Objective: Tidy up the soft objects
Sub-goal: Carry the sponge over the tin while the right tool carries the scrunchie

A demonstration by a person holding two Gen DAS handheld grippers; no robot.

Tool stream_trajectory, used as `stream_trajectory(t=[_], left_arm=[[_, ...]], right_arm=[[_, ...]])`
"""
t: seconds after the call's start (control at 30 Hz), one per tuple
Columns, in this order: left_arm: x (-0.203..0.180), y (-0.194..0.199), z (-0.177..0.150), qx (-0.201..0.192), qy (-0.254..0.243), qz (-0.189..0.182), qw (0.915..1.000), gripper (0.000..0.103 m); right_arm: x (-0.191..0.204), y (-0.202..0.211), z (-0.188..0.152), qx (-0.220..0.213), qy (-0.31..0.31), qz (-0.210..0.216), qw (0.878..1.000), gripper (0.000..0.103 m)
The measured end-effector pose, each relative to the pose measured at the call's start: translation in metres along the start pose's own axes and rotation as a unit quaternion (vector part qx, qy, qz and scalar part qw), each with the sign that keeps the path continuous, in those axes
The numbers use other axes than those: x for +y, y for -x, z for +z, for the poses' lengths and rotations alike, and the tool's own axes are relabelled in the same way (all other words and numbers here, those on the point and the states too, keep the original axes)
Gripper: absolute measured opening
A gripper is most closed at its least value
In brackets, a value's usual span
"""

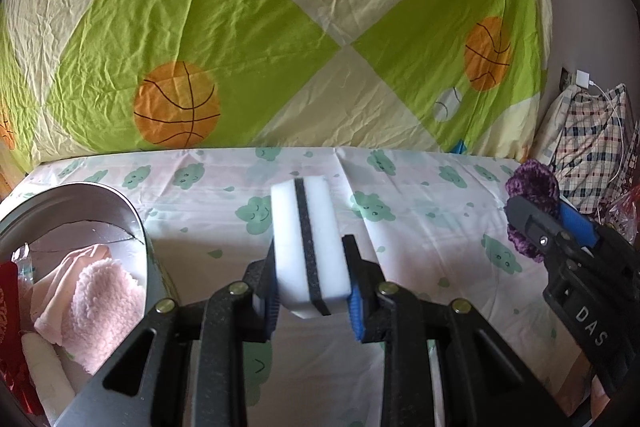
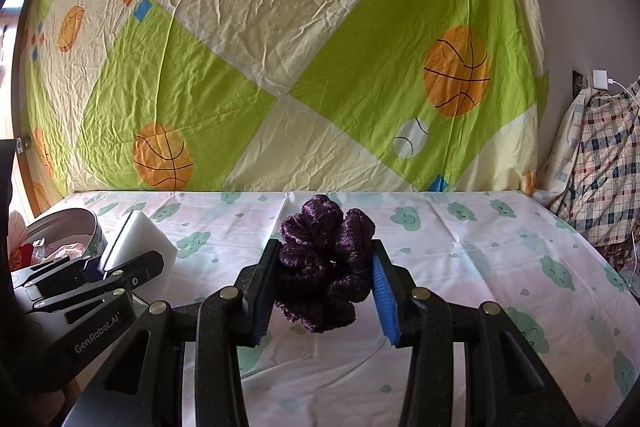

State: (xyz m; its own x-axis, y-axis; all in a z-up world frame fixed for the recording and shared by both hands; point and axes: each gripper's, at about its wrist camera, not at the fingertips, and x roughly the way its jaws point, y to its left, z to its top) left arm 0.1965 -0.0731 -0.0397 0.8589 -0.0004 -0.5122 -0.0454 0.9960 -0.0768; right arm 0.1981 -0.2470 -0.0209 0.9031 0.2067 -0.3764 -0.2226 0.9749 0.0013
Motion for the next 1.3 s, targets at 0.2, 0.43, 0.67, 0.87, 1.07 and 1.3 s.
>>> stream_trajectory(t=[0.2, 0.43, 0.67, 0.87, 1.07, 1.3], left_arm=[[0.001, 0.012, -0.005, -0.013, -0.004, 0.008, 0.9999, 0.026], [0.005, 0.021, -0.008, -0.022, -0.003, 0.014, 0.9996, 0.026], [0.007, 0.029, -0.011, -0.030, -0.006, 0.019, 0.9993, 0.026], [0.007, 0.032, -0.012, -0.033, -0.011, 0.023, 0.9991, 0.026], [0.005, 0.038, -0.014, -0.039, -0.019, 0.025, 0.9987, 0.026], [0.004, 0.043, -0.018, -0.040, -0.016, 0.024, 0.9988, 0.026]], right_arm=[[0.006, 0.005, -0.002, -0.002, 0.008, 0.007, 1.000, 0.046], [0.009, 0.010, -0.003, -0.005, 0.007, 0.009, 1.000, 0.046], [0.014, 0.016, -0.006, -0.010, 0.012, 0.012, 1.000, 0.046], [0.016, 0.019, -0.007, -0.012, 0.012, 0.016, 1.000, 0.046], [0.016, 0.020, -0.008, -0.013, 0.012, 0.020, 1.000, 0.046], [0.020, 0.024, -0.009, -0.015, 0.013, 0.025, 0.999, 0.046]])
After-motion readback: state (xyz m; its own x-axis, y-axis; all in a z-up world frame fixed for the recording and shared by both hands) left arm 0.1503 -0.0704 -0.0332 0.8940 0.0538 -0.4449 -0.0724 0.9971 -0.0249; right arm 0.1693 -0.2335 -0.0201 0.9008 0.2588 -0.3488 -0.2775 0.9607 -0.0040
